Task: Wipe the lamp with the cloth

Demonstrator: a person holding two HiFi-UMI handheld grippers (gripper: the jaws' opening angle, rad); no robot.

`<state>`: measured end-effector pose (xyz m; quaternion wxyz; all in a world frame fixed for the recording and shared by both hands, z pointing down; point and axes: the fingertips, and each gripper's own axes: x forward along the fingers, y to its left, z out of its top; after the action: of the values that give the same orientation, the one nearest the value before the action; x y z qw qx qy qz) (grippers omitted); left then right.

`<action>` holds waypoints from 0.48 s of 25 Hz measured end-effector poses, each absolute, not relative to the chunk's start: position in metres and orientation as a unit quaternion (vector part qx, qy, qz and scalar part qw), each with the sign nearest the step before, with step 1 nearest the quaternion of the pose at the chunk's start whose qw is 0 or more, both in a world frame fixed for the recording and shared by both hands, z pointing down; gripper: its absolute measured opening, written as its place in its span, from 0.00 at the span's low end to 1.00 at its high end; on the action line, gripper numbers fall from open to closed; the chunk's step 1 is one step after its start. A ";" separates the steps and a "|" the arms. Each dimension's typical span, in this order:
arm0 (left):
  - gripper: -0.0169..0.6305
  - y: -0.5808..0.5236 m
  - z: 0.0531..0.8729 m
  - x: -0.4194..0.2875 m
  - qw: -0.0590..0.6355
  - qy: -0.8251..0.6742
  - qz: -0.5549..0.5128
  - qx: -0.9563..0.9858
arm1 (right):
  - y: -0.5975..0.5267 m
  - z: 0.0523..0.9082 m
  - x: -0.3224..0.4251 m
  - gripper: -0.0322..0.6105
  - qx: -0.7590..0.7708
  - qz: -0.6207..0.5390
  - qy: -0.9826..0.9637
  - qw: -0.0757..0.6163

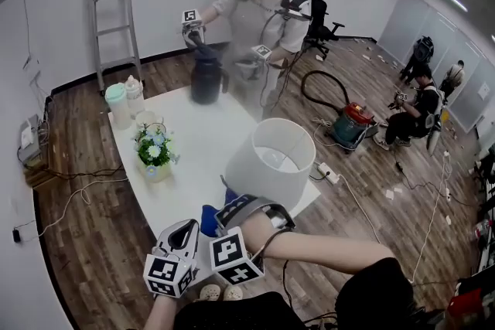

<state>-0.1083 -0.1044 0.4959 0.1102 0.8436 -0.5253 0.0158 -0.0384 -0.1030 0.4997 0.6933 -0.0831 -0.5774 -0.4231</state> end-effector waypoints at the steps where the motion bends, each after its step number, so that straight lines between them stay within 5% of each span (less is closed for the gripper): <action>1: 0.05 -0.104 0.498 -0.110 0.111 -0.526 0.018 0.843 | -0.100 0.507 -0.040 0.17 -0.067 -0.407 -0.604 0.682; 12: 0.04 -0.102 0.508 -0.106 0.116 -0.513 0.022 0.850 | -0.107 0.548 -0.041 0.17 0.242 -0.211 -0.835 0.446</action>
<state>-0.1059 -0.1025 0.5085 0.1162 0.8500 -0.5133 0.0224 -0.0409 -0.1071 0.5477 0.4459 0.2425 -0.8353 -0.2113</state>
